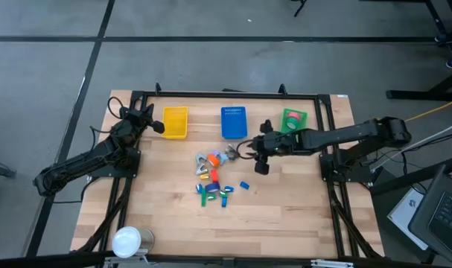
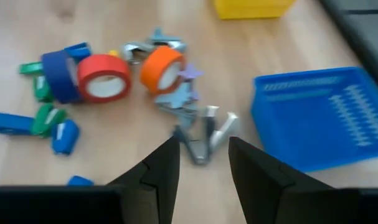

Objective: Pick and place Stapler, Stapler remover, tape
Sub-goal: Put the blue tape into the green basket

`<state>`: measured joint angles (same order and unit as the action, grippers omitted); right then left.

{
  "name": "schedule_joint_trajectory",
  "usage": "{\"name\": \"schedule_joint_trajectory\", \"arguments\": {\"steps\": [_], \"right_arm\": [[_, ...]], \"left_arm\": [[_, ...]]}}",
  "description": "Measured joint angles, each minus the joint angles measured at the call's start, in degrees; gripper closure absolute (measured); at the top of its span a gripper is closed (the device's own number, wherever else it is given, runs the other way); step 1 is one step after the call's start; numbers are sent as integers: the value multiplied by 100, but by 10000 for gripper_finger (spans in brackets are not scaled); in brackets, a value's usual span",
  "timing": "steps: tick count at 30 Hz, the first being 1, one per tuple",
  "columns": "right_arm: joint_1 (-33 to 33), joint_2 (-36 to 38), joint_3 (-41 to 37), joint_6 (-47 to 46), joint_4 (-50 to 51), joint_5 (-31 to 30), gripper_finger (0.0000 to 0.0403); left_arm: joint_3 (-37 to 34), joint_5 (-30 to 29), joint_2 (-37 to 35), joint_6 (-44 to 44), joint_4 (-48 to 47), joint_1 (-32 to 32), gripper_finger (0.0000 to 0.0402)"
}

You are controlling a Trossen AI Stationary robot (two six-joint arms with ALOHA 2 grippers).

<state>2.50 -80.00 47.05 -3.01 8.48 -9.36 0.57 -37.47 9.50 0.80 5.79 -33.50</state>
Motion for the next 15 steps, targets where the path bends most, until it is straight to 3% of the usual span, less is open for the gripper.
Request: {"name": "schedule_joint_trajectory", "arguments": {"steps": [9,15], "right_arm": [[53,-758,0,-104,-1012,1016,260],[207,-1120,8,192,-1743,1108,260]], "left_arm": [[0,1,2,-1,1,1,400],[-1,0,1,-2,1,1,400]]}}
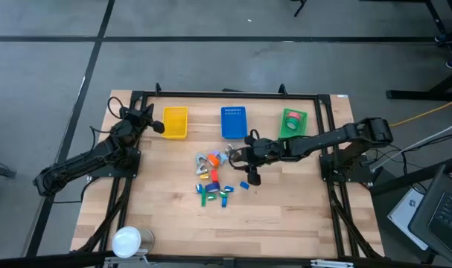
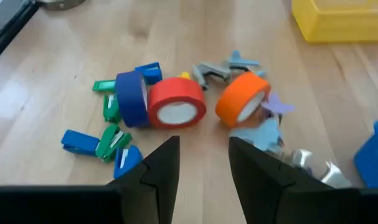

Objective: Pick and place Stapler, Stapler remover, tape
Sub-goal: Put the blue tape into the green basket

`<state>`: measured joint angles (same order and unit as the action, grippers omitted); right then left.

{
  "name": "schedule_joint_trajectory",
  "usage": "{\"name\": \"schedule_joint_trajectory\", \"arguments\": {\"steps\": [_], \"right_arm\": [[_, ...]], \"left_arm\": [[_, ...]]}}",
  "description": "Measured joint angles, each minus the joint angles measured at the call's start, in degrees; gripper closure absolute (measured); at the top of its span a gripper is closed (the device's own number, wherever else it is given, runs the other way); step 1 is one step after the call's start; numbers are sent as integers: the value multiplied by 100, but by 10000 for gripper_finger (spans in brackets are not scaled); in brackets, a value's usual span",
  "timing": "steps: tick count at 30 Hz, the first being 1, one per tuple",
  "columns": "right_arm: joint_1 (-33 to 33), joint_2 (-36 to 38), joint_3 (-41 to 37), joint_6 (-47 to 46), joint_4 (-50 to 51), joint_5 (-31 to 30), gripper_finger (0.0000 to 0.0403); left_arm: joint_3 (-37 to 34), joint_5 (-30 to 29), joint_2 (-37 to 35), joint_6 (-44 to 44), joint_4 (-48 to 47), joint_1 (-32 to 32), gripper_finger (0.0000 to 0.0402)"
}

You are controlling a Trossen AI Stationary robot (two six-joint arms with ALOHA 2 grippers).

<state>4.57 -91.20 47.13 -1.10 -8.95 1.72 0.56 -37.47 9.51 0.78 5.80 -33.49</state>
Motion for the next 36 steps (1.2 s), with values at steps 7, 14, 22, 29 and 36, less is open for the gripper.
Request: {"name": "schedule_joint_trajectory", "arguments": {"steps": [7,14,22,29,36], "right_arm": [[232,-497,842,358,720,1,260],[333,-1001,1541,398,1026,396,259],[552,-1493,2090,154,964,610,214],[874,-1787,2271,456,277,250,197],[1063,-2248,2269,480,-241,-91,197]], "left_arm": [[0,1,0,1,-1,1,400],[0,0,-1,0,-2,-1,400],[0,2,-1,2,0,1,400],[1,0,-1,0,-2,-1,400],[1,1,-1,0,-2,1,400]]}}
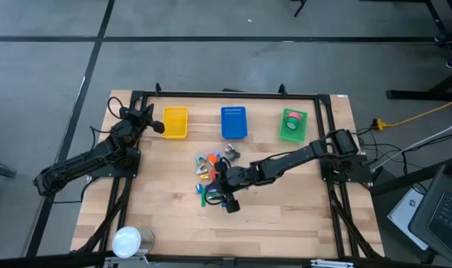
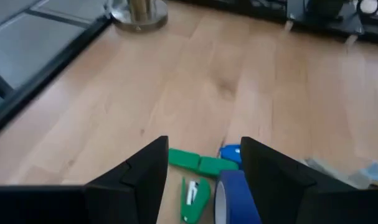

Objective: Pick and place Stapler, Stapler remover, tape
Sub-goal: Put the blue tape into the green basket

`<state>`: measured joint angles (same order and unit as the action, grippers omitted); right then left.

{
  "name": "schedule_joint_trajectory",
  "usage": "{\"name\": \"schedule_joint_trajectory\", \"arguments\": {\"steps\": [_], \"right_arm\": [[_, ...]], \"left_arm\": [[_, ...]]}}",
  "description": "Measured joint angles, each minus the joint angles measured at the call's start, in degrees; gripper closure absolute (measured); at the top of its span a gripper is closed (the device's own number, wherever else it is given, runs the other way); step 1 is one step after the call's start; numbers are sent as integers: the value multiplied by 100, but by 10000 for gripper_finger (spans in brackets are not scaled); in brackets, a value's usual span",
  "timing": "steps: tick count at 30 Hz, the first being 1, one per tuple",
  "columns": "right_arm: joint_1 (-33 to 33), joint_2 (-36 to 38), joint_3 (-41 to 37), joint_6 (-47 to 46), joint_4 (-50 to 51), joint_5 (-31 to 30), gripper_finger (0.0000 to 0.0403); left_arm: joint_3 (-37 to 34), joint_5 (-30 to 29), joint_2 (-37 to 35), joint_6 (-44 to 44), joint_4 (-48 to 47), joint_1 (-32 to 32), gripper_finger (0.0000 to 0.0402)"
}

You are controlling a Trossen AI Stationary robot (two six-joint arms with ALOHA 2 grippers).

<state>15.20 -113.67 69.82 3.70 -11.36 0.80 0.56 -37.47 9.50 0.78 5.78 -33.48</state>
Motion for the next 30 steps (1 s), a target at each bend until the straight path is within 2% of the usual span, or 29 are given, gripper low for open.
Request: {"name": "schedule_joint_trajectory", "arguments": {"steps": [7,14,30], "right_arm": [[-2,-124,0,278,45,-465,197],[-15,-138,-2,278,371,-561,197],[-140,-421,-7,254,310,-575,198]], "left_arm": [[-1,0,2,0,0,0,400],[1,-1,2,0,0,1,400],[-1,-1,2,0,0,1,400]]}}
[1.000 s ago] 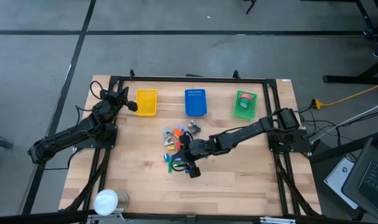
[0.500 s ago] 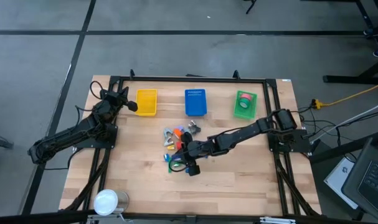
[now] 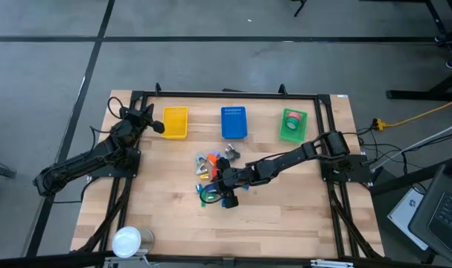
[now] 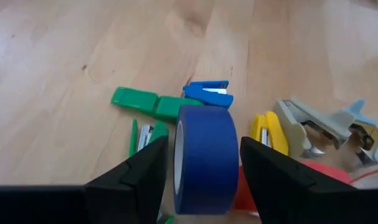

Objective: Pick and place Stapler, Stapler remover, tape
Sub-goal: Put the blue tape into the green basket

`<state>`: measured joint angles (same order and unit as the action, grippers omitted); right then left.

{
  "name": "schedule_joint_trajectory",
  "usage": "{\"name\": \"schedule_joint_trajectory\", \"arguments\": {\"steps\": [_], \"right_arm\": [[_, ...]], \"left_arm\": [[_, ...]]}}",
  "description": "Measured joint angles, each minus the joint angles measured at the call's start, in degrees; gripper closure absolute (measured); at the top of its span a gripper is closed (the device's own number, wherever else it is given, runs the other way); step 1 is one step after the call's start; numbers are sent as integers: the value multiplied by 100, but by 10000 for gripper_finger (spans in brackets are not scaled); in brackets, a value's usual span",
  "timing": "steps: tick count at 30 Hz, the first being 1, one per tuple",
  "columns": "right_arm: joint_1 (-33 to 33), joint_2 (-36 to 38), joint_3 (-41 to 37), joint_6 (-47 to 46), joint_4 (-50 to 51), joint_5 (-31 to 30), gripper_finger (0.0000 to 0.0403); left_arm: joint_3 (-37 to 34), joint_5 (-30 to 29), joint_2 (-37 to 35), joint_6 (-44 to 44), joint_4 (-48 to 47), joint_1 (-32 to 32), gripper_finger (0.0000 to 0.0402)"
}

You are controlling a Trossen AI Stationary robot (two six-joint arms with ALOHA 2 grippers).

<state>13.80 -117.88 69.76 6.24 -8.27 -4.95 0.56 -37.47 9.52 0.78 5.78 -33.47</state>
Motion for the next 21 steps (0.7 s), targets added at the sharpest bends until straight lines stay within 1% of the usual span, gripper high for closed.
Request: {"name": "schedule_joint_trajectory", "arguments": {"steps": [2,4,9,15,19,21], "right_arm": [[0,-18,2,-1,-74,0,205],[0,-31,2,-22,-68,0,223],[0,-31,2,-133,-103,42,294],[2,-31,2,-220,-161,42,295],[2,-31,45,-469,-232,56,295],[2,-31,134,-601,-231,158,295]], "left_arm": [[0,0,-2,0,2,-2,400],[2,0,0,2,0,0,400],[1,1,-2,0,1,0,400],[0,0,-2,1,1,-2,400],[0,1,-1,0,1,-1,400],[1,0,-2,0,2,-1,400]]}}
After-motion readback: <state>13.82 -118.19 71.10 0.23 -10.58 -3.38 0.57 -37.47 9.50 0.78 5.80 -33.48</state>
